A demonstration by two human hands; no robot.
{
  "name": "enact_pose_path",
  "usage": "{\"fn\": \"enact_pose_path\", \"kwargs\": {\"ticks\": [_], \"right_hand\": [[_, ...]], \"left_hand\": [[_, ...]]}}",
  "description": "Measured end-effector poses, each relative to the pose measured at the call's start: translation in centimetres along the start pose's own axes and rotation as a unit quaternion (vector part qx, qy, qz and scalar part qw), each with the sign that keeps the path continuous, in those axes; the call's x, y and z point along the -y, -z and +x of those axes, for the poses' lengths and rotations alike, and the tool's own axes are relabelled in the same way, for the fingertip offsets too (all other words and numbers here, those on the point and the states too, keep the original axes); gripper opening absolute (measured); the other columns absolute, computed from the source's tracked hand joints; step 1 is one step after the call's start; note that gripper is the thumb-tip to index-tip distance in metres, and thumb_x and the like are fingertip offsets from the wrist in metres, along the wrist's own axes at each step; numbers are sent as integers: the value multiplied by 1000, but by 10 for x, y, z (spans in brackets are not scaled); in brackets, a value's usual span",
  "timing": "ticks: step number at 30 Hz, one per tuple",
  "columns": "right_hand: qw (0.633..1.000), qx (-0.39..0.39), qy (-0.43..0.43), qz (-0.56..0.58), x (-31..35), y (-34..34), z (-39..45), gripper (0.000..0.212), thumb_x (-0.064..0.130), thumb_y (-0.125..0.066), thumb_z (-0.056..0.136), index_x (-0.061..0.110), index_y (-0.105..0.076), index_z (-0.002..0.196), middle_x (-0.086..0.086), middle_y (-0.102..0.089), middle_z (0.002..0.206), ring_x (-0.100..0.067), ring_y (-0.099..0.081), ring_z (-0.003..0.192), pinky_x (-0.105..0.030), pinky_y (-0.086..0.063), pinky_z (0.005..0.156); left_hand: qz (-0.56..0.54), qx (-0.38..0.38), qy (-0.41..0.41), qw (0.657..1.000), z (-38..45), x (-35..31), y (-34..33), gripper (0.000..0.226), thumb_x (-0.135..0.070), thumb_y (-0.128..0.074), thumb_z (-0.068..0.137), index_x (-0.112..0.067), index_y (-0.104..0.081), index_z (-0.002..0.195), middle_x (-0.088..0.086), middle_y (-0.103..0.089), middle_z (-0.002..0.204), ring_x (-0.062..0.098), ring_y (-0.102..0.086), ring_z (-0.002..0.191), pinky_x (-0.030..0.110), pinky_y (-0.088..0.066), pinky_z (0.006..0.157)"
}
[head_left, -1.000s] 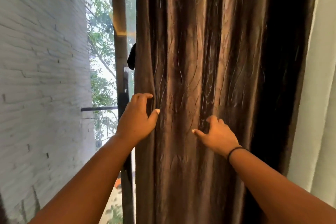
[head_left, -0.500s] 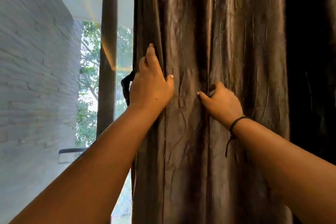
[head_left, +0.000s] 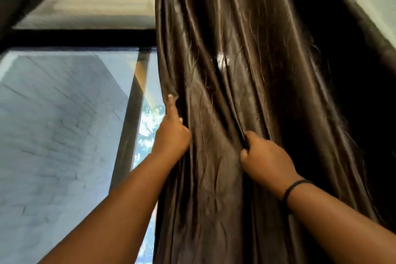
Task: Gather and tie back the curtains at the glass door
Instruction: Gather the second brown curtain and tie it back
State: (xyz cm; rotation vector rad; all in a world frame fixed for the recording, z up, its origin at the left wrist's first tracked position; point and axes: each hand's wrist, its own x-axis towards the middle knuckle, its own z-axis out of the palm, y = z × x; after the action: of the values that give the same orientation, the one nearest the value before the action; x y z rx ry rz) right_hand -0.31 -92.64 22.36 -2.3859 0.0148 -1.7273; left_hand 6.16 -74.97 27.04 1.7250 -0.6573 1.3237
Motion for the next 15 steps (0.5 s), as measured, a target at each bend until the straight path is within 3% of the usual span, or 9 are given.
{"fn": "enact_pose_path", "kwargs": {"ticks": [3,7,9,11,13,15], "right_hand": [[1000,1,30,2,-26,8,4,49,25,-41,94,23,-36,142,-5,-63,113,-25,-60,97,-33,-51,78],[1000,-4,23,13,-55,19,12,52,24,-42,93,31,-34,144,-4,-65,109,-24,-61,95,-29,-47,73],[1000,-12,26,13,-68,26,12,44,25,-44,92,30,-47,136,-7,-66,113,-27,-61,102,-29,-47,78],[1000,-17,21,11,-82,36,10,29,20,-46,91,20,-59,117,-10,-68,108,-29,-63,100,-28,-45,74],[1000,-14,11,12,-102,48,7,21,13,-48,89,13,-63,103,-11,-69,104,-29,-63,96,-27,-40,67],[999,-27,-2,21,-120,59,4,19,12,-47,90,16,-64,100,-9,-69,103,-28,-63,96,-20,-33,61]], "left_hand": [[20,57,-13,998,-3,-30,-33,84,-4,-41,91,-36,11,149,20,-57,118,27,-54,87,31,-39,73],[50,129,-72,988,-5,-89,-78,89,-6,-45,90,-33,18,147,22,-57,115,29,-57,84,32,-42,70],[70,160,-114,978,-8,-119,-97,85,-9,-48,90,-26,9,151,25,-52,127,35,-57,106,35,-44,83],[77,189,-136,969,-15,-143,-114,80,-9,-50,89,-19,-2,151,28,-49,131,39,-53,116,38,-43,90],[78,198,-155,965,-25,-161,-133,67,-12,-51,87,-13,-17,145,28,-55,120,42,-55,109,41,-45,86],[71,187,-170,965,-30,-173,-147,39,-13,-51,86,-11,-35,122,23,-59,104,43,-58,99,44,-48,80]]}}
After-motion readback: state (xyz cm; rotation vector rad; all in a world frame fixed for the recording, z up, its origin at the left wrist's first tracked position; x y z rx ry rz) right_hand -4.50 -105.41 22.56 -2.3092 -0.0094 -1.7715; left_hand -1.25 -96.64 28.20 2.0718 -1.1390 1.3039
